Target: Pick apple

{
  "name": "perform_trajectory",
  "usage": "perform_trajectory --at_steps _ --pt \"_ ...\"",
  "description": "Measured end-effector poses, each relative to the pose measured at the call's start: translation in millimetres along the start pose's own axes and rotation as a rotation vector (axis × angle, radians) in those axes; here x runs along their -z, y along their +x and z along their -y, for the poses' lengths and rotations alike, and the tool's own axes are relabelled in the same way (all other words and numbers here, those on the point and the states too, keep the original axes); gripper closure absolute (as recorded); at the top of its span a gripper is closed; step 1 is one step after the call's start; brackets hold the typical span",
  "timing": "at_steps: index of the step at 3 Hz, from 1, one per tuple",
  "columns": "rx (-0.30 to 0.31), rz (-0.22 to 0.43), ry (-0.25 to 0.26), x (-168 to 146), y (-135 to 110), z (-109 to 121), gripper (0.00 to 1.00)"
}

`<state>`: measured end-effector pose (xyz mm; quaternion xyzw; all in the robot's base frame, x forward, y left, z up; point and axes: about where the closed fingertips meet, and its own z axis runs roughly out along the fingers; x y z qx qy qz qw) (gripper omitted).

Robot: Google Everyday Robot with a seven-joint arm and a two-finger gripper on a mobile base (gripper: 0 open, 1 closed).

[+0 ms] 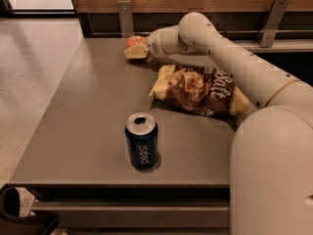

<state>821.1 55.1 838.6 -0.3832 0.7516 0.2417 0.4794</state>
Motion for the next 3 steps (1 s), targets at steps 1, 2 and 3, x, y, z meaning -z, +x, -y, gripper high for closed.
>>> perform_trajectory --at_steps 1,2,3 --pt "0.000 -0.001 -0.004 -2.6 0.7 -1.9 0.71" --pt "-0.001 -0.003 -0.009 -5.3 1.4 -3.9 0.94" --pt "-0.001 -0.004 -0.011 -7.0 1.9 -5.1 1.00"
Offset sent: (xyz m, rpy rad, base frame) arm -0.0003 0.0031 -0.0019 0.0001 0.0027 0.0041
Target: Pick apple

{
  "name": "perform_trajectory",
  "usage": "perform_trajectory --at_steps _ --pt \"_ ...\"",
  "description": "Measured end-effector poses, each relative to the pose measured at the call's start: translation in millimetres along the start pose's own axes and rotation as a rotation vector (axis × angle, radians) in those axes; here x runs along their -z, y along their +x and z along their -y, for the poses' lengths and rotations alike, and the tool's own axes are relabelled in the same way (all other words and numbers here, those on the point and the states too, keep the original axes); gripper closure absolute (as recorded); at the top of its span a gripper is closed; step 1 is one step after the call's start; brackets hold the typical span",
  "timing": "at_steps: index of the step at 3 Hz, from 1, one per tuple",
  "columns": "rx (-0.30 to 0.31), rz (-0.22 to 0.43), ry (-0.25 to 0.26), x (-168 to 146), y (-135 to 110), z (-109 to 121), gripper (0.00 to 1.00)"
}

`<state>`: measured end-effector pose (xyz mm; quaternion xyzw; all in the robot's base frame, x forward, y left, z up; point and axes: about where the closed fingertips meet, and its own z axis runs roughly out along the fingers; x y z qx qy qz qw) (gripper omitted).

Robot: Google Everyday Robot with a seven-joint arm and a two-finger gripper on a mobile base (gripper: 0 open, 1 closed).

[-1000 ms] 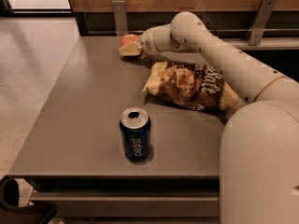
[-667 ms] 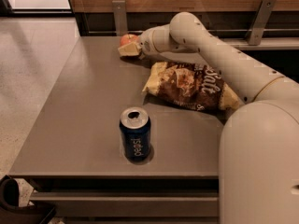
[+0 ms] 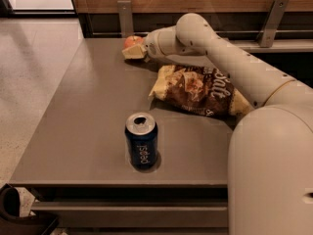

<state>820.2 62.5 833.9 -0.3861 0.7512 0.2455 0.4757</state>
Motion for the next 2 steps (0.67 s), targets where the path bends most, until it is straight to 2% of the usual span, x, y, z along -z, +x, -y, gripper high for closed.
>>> perform_trajectory --at_steps 1,2 --pt "0.009 0.010 -0.021 3.8 -6.5 -1.1 1.00" --pt "0.038 0.015 -0.072 23.6 -27.5 -1.9 1.00"
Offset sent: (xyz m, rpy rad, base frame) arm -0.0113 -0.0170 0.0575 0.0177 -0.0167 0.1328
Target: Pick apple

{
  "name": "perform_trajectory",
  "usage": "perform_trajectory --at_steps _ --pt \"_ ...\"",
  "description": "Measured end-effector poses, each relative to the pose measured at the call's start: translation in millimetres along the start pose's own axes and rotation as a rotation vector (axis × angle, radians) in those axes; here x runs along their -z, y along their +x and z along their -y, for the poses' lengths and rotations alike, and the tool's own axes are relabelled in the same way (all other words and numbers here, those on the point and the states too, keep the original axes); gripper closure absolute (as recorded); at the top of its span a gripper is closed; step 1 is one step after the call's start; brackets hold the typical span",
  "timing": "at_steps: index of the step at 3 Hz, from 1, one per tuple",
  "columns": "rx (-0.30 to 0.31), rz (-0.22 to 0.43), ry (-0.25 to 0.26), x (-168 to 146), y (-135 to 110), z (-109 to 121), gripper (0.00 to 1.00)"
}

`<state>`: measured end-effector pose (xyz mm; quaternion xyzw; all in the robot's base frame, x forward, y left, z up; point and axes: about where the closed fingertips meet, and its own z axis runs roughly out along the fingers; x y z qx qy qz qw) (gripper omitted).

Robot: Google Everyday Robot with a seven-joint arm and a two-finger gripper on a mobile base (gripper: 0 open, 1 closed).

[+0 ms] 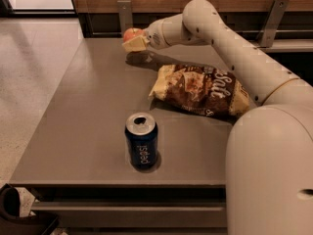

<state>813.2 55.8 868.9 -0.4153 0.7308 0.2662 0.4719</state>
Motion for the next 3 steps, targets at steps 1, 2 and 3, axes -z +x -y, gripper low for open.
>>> perform_trajectory --at_steps 1,2,3 --pt "0.019 -0.007 -0.017 17.1 -15.3 -0.5 1.00" --pt "0.057 0.004 -0.012 49.4 -38.4 -2.7 1.00" --pt "0.096 0.035 0.009 85.7 -59.6 -7.7 1.00"
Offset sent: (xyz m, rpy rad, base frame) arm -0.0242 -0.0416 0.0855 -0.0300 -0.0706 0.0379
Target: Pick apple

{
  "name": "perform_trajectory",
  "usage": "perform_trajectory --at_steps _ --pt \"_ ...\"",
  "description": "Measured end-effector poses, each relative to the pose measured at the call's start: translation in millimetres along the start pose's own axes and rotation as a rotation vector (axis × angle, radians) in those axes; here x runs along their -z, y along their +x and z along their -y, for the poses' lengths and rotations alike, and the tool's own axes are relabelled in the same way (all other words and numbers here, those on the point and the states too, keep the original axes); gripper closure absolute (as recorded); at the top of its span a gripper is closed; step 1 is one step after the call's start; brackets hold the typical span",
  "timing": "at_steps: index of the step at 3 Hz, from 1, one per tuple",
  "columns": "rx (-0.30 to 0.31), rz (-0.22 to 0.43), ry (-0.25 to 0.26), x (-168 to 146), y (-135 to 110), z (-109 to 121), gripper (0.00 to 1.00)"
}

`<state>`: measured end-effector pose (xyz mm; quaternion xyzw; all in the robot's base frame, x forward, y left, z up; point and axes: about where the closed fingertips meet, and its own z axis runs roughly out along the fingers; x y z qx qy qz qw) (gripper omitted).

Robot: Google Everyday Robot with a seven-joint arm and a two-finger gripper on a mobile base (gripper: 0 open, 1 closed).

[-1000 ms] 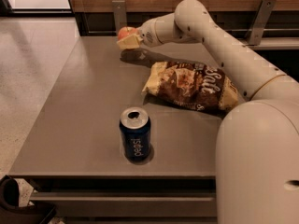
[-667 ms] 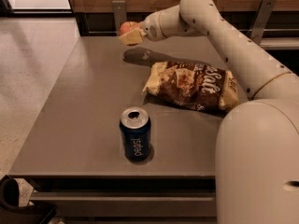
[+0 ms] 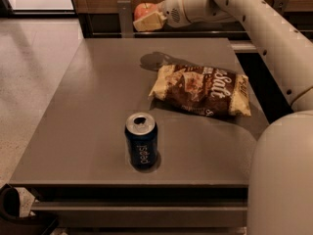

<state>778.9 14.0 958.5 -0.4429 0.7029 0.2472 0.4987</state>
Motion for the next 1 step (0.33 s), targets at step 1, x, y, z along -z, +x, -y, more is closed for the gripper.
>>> perform_trajectory --at_steps 1 --pt "0.000 0.000 0.000 0.0 0.0 0.0 1.00"
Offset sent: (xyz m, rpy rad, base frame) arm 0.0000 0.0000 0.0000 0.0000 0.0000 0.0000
